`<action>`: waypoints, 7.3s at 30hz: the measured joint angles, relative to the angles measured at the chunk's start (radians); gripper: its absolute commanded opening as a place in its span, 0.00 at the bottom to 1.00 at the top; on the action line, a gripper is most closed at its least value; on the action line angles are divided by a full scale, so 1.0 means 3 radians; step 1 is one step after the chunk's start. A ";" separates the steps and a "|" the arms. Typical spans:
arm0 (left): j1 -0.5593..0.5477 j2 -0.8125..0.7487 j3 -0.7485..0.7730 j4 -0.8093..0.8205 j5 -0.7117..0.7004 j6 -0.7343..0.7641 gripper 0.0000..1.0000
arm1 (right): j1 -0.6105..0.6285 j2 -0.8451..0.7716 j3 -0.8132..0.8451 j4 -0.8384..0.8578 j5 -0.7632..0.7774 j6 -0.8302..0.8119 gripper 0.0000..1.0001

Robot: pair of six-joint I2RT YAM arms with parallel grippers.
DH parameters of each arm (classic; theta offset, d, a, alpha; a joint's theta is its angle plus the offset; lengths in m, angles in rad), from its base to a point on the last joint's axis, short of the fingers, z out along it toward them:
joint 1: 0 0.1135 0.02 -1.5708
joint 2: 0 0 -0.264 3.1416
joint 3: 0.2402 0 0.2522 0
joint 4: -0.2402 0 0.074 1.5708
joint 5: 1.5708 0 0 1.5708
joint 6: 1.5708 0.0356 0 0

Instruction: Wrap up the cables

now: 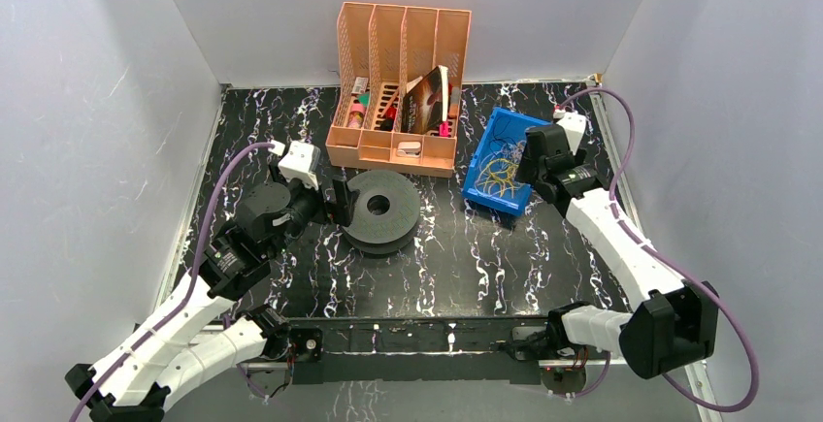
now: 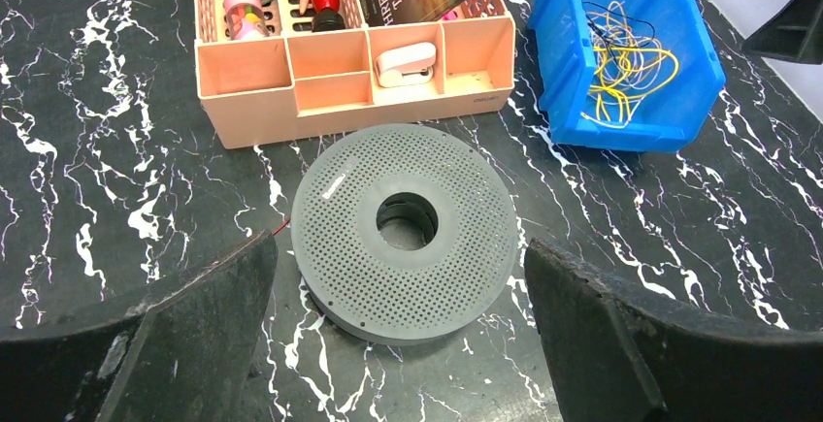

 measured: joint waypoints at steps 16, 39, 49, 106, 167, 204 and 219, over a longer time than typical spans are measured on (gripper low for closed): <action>0.0000 0.0042 -0.0014 -0.0001 0.0000 0.0000 0.98 | -0.0348 0.0331 -0.0267 0.0413 -0.0622 0.0071 0.59; 0.0000 0.0048 -0.0014 -0.0003 0.0000 0.0001 0.98 | -0.0378 0.0491 -0.0367 0.0600 -0.0815 0.0085 0.00; 0.0000 0.0033 -0.0014 -0.0003 0.0001 0.0001 0.98 | -0.0376 -0.0037 -0.0718 0.0435 -0.1054 0.0178 0.00; 0.0000 -0.0004 -0.0014 -0.0018 0.0001 -0.0001 0.98 | 0.0156 0.1019 0.0287 0.0454 -0.0745 0.0305 0.53; 0.0000 0.0098 -0.0014 -0.0025 0.0043 0.0003 0.98 | 0.0511 0.0033 0.1879 0.0497 -0.0752 -0.0052 0.00; 0.0000 0.0095 -0.0036 0.0028 0.0343 0.0045 0.98 | 0.0511 -0.0736 0.2742 0.1837 -0.2529 -0.0601 0.00; 0.0000 -0.0034 0.0203 -0.0099 0.0624 0.0126 0.98 | 0.0511 -0.1240 0.1170 0.2246 -0.2897 -0.0487 0.00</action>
